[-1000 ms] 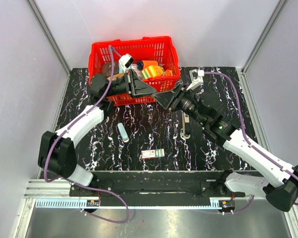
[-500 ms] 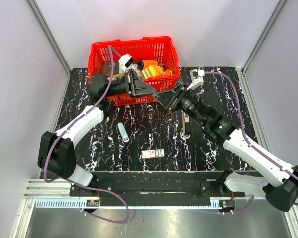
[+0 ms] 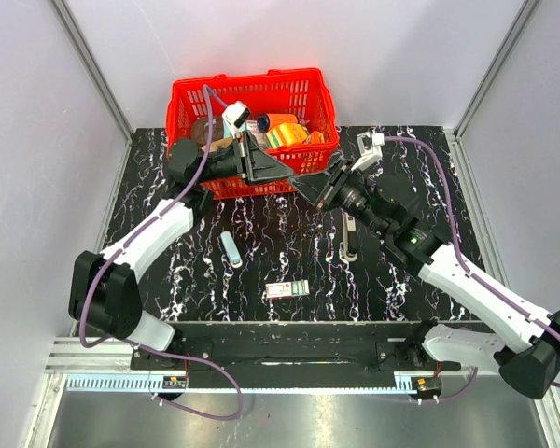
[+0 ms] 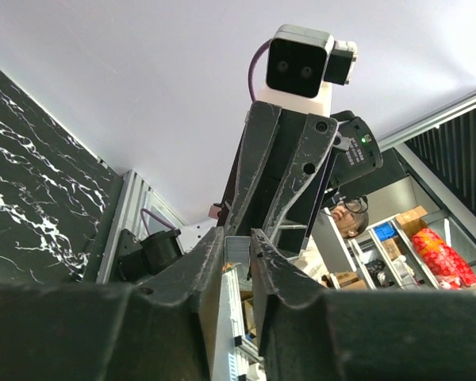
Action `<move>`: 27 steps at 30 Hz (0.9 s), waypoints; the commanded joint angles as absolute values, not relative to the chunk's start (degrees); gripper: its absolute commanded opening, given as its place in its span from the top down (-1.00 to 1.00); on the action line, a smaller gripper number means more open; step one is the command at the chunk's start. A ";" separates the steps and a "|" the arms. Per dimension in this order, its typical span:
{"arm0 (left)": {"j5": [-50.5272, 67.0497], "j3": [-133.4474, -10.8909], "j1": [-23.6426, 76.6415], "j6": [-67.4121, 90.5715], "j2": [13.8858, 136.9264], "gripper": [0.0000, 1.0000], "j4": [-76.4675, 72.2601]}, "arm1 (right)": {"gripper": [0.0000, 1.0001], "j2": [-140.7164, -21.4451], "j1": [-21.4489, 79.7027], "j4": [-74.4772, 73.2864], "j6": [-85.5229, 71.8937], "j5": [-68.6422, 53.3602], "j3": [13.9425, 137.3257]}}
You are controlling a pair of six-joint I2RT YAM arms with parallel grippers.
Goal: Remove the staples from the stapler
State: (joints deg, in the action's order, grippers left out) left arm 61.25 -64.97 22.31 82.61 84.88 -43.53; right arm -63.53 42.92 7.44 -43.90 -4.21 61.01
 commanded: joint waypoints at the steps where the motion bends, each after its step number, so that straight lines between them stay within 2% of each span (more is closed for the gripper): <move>1: 61.61 -66.00 22.76 79.98 82.53 0.44 -43.15 | 0.55 -61.61 42.54 10.02 -44.03 -4.48 60.65; 5: 61.87 -66.88 22.68 77.70 82.27 0.28 -40.52 | 0.55 -60.74 42.54 8.97 -44.30 -4.92 59.94; 9: 62.58 -68.20 21.54 75.42 82.35 -0.02 -37.97 | 0.56 -59.24 42.45 5.37 -44.03 -5.71 59.06; 12: 63.54 -69.43 19.52 71.21 82.35 -0.09 -33.77 | 0.56 -58.10 42.54 -3.13 -43.59 -5.36 58.89; 16: 62.24 -72.85 17.84 50.25 82.09 -0.13 -12.11 | 0.56 -56.96 42.63 -15.26 -44.12 -5.97 57.05; 19: 55.14 -76.11 17.93 27.15 81.65 -0.14 10.85 | 0.58 -55.73 42.63 -22.13 -45.17 -7.47 53.54; 23: 43.27 -75.06 18.19 9.62 81.74 -0.15 23.18 | 0.69 -51.95 43.59 -26.01 -48.77 -5.55 47.21; 27: 35.26 -70.06 18.72 0.46 81.30 -0.13 26.19 | 0.75 -53.16 49.46 -29.52 -51.76 1.47 45.35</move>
